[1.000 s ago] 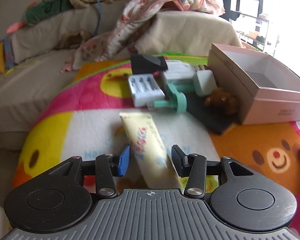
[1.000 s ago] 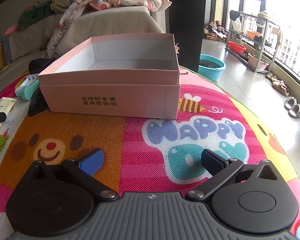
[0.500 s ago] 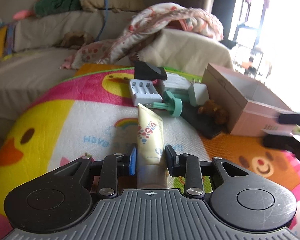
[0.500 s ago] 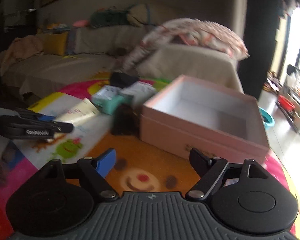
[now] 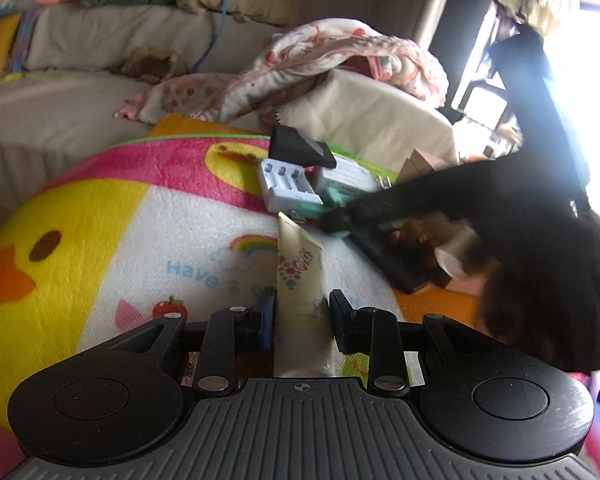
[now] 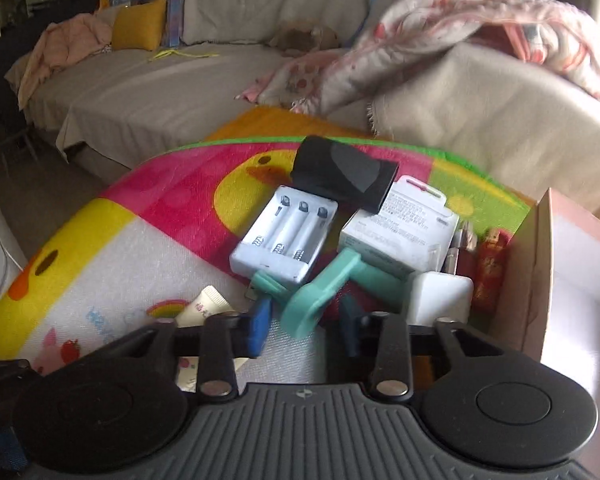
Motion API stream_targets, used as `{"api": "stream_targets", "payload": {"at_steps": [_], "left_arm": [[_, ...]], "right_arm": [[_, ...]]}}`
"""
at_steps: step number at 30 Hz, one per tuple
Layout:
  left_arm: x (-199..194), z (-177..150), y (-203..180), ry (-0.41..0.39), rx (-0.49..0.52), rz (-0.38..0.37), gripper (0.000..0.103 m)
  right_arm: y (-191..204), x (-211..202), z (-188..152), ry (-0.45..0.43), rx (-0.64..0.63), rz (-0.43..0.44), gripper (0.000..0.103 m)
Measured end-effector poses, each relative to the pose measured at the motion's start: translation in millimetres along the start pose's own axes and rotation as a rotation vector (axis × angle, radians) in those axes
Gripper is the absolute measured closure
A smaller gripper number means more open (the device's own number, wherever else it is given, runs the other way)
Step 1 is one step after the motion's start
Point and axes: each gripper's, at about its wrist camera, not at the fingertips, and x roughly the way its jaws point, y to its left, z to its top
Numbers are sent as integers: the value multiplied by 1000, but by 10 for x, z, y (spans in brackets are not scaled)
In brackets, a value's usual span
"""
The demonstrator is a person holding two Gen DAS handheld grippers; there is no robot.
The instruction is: Organize rigid objects
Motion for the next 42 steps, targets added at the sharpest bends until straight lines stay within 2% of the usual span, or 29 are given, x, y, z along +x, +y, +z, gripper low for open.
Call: {"api": "stream_targets", "payload": {"at_steps": [3, 6, 10, 13, 15, 19, 20, 21, 22, 24, 26, 30, 33, 35, 37, 38, 39, 42], "left_arm": [[-9, -3, 57, -5, -36, -17, 71], [-22, -12, 42, -10, -31, -12, 71], [-53, -35, -26, -8, 2, -12, 71], [-47, -69, -137, 24, 39, -55, 71], [-50, -122, -260, 52, 87, -88, 71], [-58, -233, -513, 79, 184, -112, 72], [-61, -258, -559, 79, 197, -105, 71], [-59, -267, -587, 78, 204, -96, 71], [-54, -272, -606, 77, 209, -88, 71], [-65, -283, -613, 77, 211, -82, 71], [-87, -282, -590, 85, 201, -85, 71], [-160, -290, -534, 95, 191, -74, 71], [-205, -322, -534, 84, 217, -66, 71], [-220, -345, -557, 76, 235, -58, 70], [-218, -359, -596, 74, 259, -46, 70], [-211, -363, -612, 73, 270, -42, 70], [-209, -366, -622, 72, 277, -40, 70], [-206, -363, -633, 74, 278, -40, 70]], "right_arm": [[4, -262, -152, -21, -17, 25, 90], [7, -613, -421, -44, -37, 49, 92], [-57, -1005, -860, -22, -64, 74, 92], [-136, -1238, -1209, -12, -82, 18, 92], [-221, -1343, -1418, -3, -100, -50, 92], [-419, -1454, -1721, -8, -114, -244, 91], [-463, -1482, -1767, -6, -100, -287, 87], [-517, -1512, -1781, -11, -74, -293, 78], [-557, -1559, -1782, -27, -39, -267, 73], [-586, -1657, -1758, -80, 31, -175, 41], [-513, -1703, -1721, -136, 61, -86, 28], [-301, -1538, -1613, -158, 56, 4, 26], [-194, -1358, -1551, -126, 16, -9, 26], [-158, -1304, -1536, -127, -19, -116, 26], [-149, -1273, -1581, -149, -58, -312, 26], [-173, -1280, -1605, -161, -60, -370, 26], [-204, -1320, -1623, -170, -43, -361, 26], [-289, -1440, -1648, -160, 50, -141, 23]]}}
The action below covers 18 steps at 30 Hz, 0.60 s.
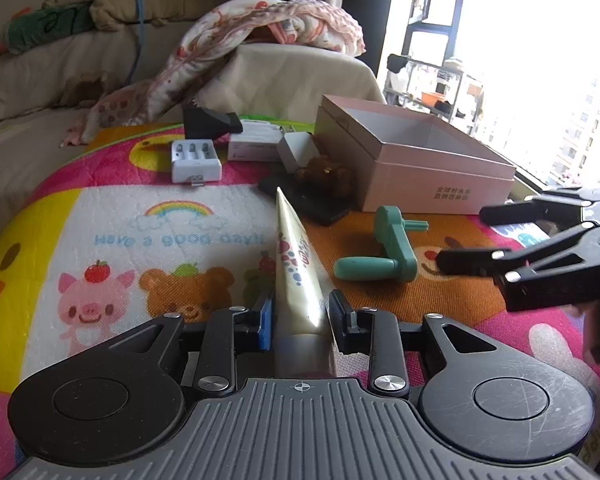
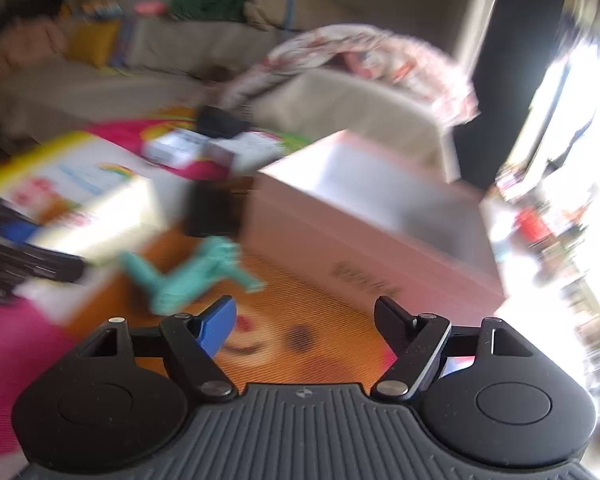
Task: Organize rigid objects
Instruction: 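Grasp the teal plastic crank piece with the right tool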
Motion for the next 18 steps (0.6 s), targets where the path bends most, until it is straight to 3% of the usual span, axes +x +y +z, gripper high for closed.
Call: {"api": "stream_targets", "payload": {"at_steps": [3, 9, 18], "left_arm": [[-25, 10, -20, 20, 34, 10, 70], [-67, 51, -89, 81, 181, 40, 68], [52, 181, -112, 89, 241, 99, 66]], "right_arm": [[97, 43, 22, 10, 16, 98, 21], [275, 400, 187, 17, -137, 106, 17], [284, 500, 265, 8, -245, 171, 16]]}}
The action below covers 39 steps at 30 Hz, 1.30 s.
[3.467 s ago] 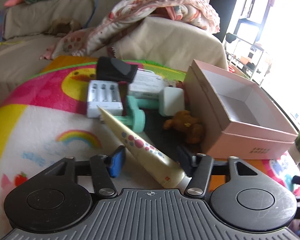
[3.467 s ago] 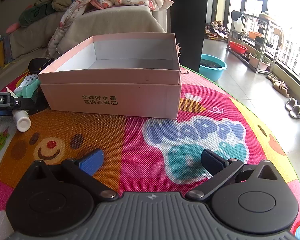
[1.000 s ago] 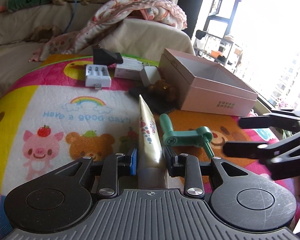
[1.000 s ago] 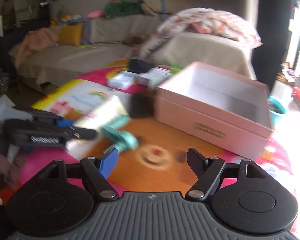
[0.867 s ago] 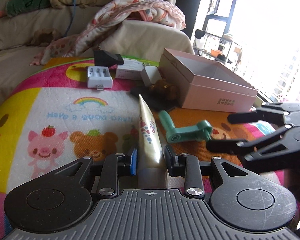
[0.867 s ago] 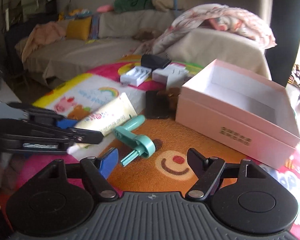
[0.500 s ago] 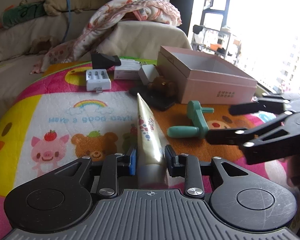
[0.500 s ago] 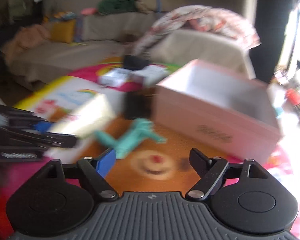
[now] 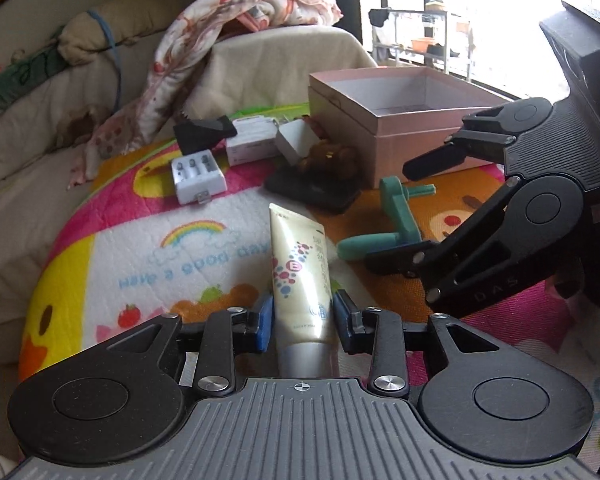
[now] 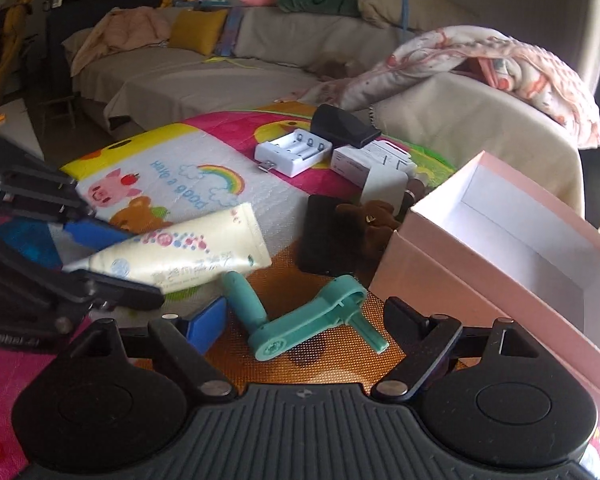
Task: Organize rigid objects
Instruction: 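Grasp the teal plastic crank piece with the right tool, then carry the tube and teal piece over the pink box and release both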
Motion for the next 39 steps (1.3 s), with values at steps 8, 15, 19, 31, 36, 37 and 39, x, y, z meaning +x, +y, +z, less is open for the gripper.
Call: {"api": "stream_targets", "payload": {"at_steps": [8, 15, 19, 31, 36, 37, 39], "left_arm": [[-202, 101, 14, -55, 67, -5, 66], [63, 45, -31, 4, 80, 41, 61], [114, 27, 10, -13, 52, 20, 60], [-114, -55, -162, -64, 69, -83, 76], [-461, 43, -379, -142, 103, -128, 77], [-512, 101, -416, -163, 110, -131, 78], [-600, 238, -480, -203, 118, -141, 78]], "right_arm": [[-16, 78, 83, -8, -53, 78, 14], [-55, -126, -86, 14, 56, 83, 32], [-57, -322, -260, 16, 75, 62, 32], [-84, -593, -427, 24, 145, 23, 32], [-129, -1142, -573, -35, 129, -67, 32], [-153, -1254, -576, -54, 132, -91, 32], [-219, -1458, -565, -95, 144, -140, 32]]}}
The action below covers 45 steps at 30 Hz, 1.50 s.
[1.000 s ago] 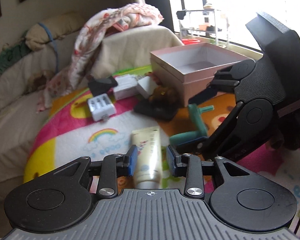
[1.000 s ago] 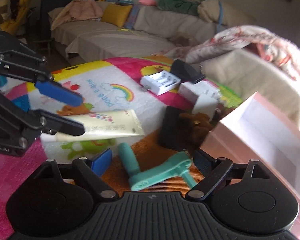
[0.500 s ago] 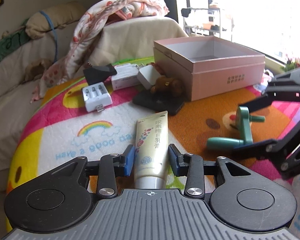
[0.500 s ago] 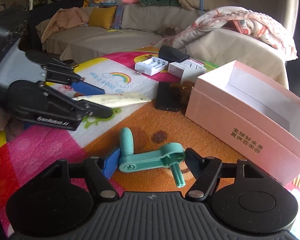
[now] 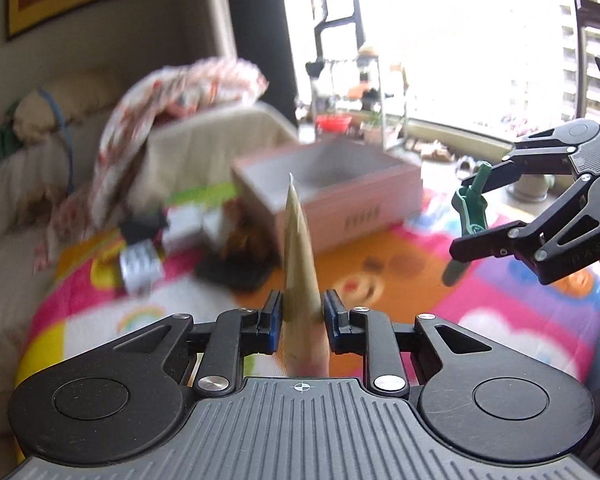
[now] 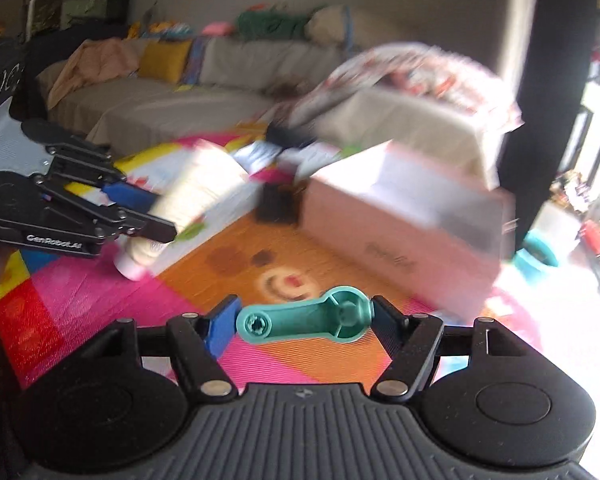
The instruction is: Organize rigid objects
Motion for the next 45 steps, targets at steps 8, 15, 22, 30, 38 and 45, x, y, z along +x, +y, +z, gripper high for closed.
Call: {"api": "stream_targets", "payload": {"at_steps": [8, 15, 22, 30, 38, 45], "left_arm": [[-147, 680, -102, -165, 50, -45, 78], [239, 1473, 102, -208, 30, -78, 79], [1106, 1899, 425, -180, -164, -211, 78], [1496, 1367, 788, -153, -316, -192, 78], [1347, 255, 1157, -149, -437, -1, 78], [1437, -265, 1562, -153, -716, 6, 78]], "right_arm": [[-275, -349, 241, -156, 49, -101, 32], [-549, -230, 686, -228, 57, -173, 32], [-876, 357, 1112, -252, 96, -236, 30], [-762, 759, 532, -90, 81, -228, 19], [-465, 890, 64, 6, 108, -99, 19], [-244, 1036, 63, -48, 113, -54, 19]]}}
